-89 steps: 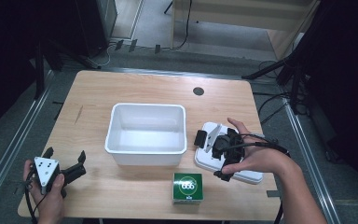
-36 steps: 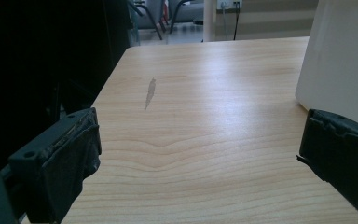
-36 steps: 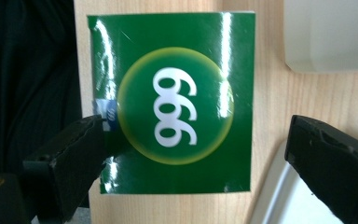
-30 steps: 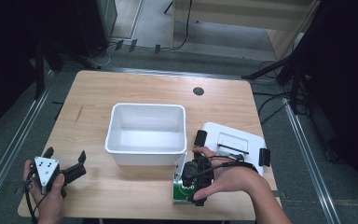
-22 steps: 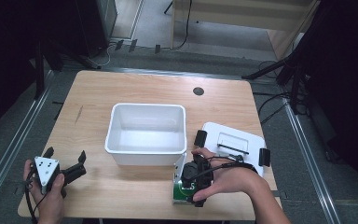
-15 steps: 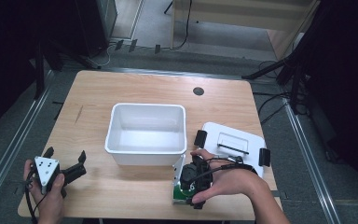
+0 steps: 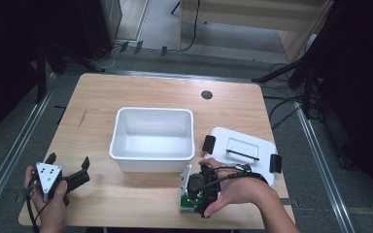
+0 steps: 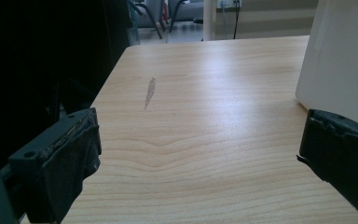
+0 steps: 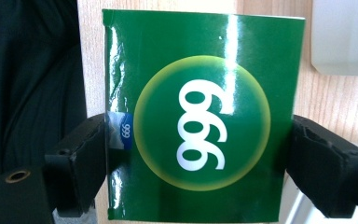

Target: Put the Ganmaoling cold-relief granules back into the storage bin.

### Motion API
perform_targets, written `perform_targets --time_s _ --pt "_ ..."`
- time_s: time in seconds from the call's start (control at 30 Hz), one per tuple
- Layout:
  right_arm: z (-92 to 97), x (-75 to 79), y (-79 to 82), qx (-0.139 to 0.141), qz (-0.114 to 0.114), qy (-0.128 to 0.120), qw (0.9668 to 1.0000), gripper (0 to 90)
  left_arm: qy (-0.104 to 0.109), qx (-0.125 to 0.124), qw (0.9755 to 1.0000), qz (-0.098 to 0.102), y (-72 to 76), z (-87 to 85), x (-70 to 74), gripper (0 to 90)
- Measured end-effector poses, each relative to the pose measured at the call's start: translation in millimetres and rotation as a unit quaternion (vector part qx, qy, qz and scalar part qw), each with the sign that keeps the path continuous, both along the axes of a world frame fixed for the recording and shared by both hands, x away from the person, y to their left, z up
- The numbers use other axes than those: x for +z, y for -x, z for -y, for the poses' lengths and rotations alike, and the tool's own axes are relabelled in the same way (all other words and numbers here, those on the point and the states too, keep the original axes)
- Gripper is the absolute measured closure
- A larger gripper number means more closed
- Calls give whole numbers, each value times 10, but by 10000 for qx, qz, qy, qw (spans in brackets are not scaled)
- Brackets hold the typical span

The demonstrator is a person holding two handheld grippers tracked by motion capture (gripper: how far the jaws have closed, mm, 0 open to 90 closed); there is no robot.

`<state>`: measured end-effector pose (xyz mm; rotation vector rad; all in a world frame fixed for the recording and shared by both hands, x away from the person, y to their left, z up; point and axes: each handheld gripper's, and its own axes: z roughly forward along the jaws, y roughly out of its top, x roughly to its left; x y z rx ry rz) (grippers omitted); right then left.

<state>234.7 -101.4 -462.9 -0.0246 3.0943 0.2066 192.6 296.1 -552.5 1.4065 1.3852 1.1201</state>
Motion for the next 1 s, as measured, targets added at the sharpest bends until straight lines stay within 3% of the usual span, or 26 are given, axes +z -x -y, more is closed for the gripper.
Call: perform_targets --time_s 0.23,0.53,1.0 --pt "-25 -46 0 38 47 93 9999 143 5 9 10000 -1 -1 1 0 0" --pt "-7 -41 -27 242 6 -21 9997 159 8 7 10000 -5 -3 1 0 0" --pt "41 120 -29 207 30 -7 9998 163 7 23 10000 -5 -3 1 0 0"
